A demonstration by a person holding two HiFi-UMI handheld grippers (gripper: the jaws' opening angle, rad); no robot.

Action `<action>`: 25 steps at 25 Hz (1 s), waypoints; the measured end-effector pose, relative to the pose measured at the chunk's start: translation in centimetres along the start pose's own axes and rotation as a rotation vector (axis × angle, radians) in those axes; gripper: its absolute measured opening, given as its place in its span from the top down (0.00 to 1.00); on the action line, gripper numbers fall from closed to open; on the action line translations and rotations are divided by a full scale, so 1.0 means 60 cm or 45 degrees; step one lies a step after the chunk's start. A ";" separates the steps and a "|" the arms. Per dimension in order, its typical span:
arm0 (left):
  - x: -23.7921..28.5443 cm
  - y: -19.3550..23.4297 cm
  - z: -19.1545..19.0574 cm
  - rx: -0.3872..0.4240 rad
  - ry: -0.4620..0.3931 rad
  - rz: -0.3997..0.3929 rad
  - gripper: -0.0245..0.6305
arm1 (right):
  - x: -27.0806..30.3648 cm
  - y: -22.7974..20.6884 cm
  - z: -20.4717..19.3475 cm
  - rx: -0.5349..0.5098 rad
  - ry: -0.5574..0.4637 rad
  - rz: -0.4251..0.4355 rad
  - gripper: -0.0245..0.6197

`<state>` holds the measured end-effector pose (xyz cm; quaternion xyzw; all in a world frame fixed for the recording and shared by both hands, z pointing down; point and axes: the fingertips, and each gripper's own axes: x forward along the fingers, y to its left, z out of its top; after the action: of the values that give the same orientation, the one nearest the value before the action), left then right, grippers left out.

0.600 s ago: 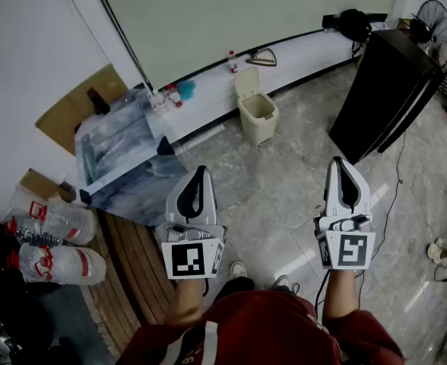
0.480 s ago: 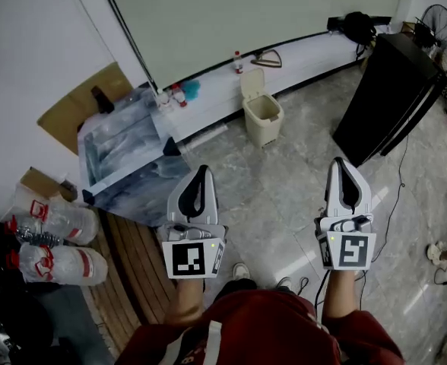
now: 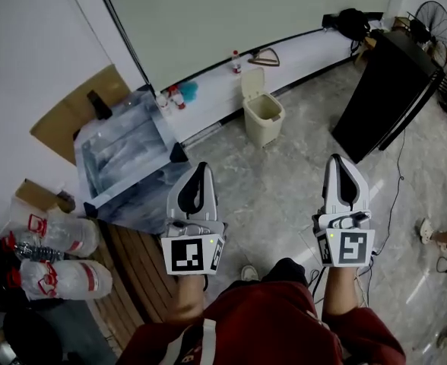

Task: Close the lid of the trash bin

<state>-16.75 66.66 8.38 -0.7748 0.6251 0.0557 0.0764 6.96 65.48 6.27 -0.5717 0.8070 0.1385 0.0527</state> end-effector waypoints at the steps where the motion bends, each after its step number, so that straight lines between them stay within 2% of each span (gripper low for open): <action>1: 0.002 0.005 -0.004 -0.003 0.003 -0.003 0.96 | 0.001 0.000 -0.005 -0.013 0.003 -0.005 0.96; 6: 0.017 0.020 -0.023 -0.011 0.020 -0.015 0.96 | 0.018 0.002 -0.017 -0.027 -0.003 -0.024 0.96; 13: 0.064 0.037 -0.044 0.002 0.031 0.011 0.96 | 0.069 -0.006 -0.055 -0.032 0.027 0.006 0.96; 18: 0.133 0.046 -0.063 0.001 0.028 0.025 0.96 | 0.122 -0.039 -0.083 -0.018 0.020 -0.007 0.96; 25: 0.277 0.029 -0.086 0.008 0.047 0.018 0.96 | 0.221 -0.130 -0.137 -0.011 0.062 -0.018 0.96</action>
<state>-14.94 49.38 10.33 -0.7709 0.6321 0.0399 0.0670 10.36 48.73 9.63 -0.5809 0.8033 0.1276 0.0314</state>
